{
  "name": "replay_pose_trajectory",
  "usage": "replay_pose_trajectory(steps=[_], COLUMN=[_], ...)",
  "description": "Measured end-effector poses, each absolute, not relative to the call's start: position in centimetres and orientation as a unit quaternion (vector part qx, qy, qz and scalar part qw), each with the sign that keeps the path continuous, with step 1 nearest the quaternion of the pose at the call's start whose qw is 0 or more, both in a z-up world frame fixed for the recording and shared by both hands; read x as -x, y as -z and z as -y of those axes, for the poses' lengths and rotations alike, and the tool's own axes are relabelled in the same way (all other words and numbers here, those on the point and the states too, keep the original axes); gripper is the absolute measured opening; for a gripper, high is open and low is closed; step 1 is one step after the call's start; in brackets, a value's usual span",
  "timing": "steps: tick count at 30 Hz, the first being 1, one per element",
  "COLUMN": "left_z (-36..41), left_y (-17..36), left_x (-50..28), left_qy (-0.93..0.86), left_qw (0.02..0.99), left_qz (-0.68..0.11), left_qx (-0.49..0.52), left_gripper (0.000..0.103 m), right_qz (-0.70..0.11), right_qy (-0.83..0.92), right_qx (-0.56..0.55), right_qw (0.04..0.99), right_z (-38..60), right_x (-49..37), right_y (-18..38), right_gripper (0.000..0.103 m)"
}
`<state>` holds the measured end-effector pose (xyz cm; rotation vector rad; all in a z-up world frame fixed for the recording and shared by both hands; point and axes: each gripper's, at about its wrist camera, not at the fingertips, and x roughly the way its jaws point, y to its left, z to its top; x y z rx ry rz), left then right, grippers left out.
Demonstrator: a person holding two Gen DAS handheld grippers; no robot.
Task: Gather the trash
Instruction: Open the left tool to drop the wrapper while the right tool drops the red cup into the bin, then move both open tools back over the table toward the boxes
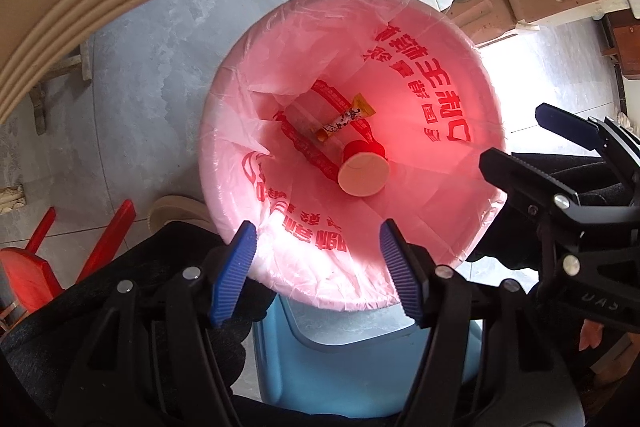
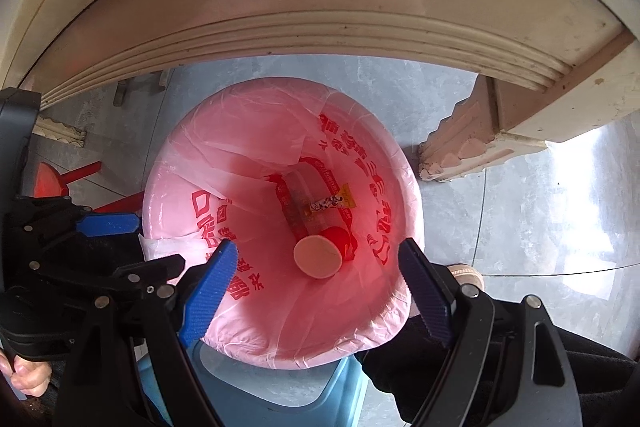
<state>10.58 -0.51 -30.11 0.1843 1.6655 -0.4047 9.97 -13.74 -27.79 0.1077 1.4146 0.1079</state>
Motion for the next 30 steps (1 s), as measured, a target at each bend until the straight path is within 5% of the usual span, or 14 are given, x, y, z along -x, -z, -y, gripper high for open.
replay_pose_trajectory(steps=[10,16,30], left_z=[-2.3,-4.3,-5.1], left_y=[22.0,14.6,-2.3], left_x=[-8.0,-7.1,-10.3], left_qy=[0.173,0.176,0.177], left_qw=[0.702,0.737,0.806], left_qz=[-0.684,-0.645,-0.550], left_qx=[-0.096,-0.096,-0.130], left_gripper=[0.071,0.078,0.082], right_qz=[-0.608,-0.554,-0.487], right_qy=[-0.057,-0.068,-0.123], right_qx=[-0.072,-0.079,-0.068], right_qw=[0.788,0.826,0.862], right_z=[14.6,15.4,17.6], right_x=[-7.3,-5.7,-7.2], right_y=[21.5,14.3,-1.6], right_gripper=[0.081,0.090,0.091])
